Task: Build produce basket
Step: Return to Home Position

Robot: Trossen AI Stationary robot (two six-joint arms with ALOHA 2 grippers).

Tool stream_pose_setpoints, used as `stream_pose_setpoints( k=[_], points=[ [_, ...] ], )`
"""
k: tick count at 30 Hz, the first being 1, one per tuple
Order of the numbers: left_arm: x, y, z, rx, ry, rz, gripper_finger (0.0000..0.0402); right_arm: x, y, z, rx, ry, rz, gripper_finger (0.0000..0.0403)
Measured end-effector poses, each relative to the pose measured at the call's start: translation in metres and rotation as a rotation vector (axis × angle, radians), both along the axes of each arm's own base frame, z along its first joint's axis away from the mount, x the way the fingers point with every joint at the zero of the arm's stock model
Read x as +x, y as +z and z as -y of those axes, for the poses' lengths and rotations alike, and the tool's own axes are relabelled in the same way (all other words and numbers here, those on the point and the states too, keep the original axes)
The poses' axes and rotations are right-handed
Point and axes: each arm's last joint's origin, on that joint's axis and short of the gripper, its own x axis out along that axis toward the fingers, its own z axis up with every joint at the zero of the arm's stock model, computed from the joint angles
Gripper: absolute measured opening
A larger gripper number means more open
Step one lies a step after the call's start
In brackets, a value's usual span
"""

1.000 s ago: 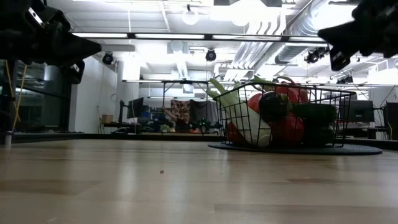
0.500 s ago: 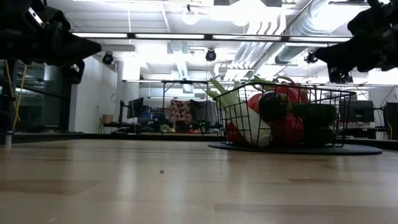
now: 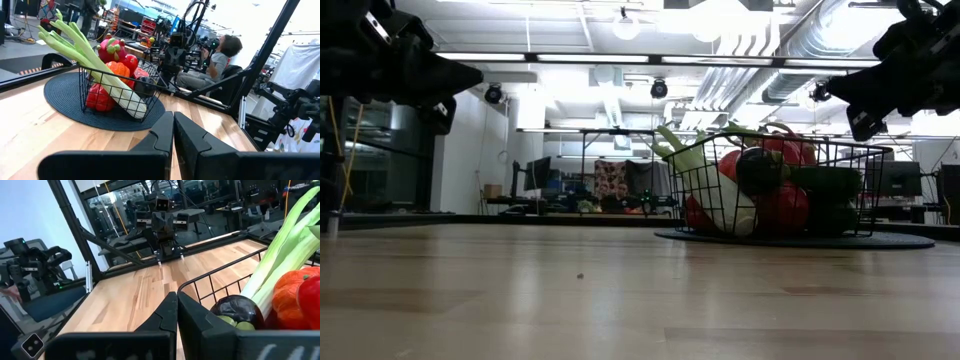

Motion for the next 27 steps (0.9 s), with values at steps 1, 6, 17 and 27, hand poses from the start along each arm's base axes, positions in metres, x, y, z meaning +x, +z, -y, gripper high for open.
stream_pose_setpoints(
  k=[1, 6, 17, 27],
  points=[
    [0.0, 0.0, 0.0, 0.0, 0.0, 0.0, 0.0003, 0.0, 0.0, 0.0, -0.001, 0.0, 0.0, 0.0],
    [0.0, -0.0001, 0.0, 0.0, 0.0, 0.0, 0.0003, 0.0, 0.0, 0.0, -0.009, 0.0, 0.0, 0.0],
    [0.0, -0.0001, 0.0, 0.0, 0.0, 0.0, 0.0003, 0.0, -0.0001, 0.0, -0.01, -0.001, -0.001, 0.0],
    [0.0, -0.0001, 0.0, 0.0, 0.0, 0.0, 0.0003, 0.0, -0.0001, 0.0, -0.01, -0.001, -0.001, 0.0]
  ],
)
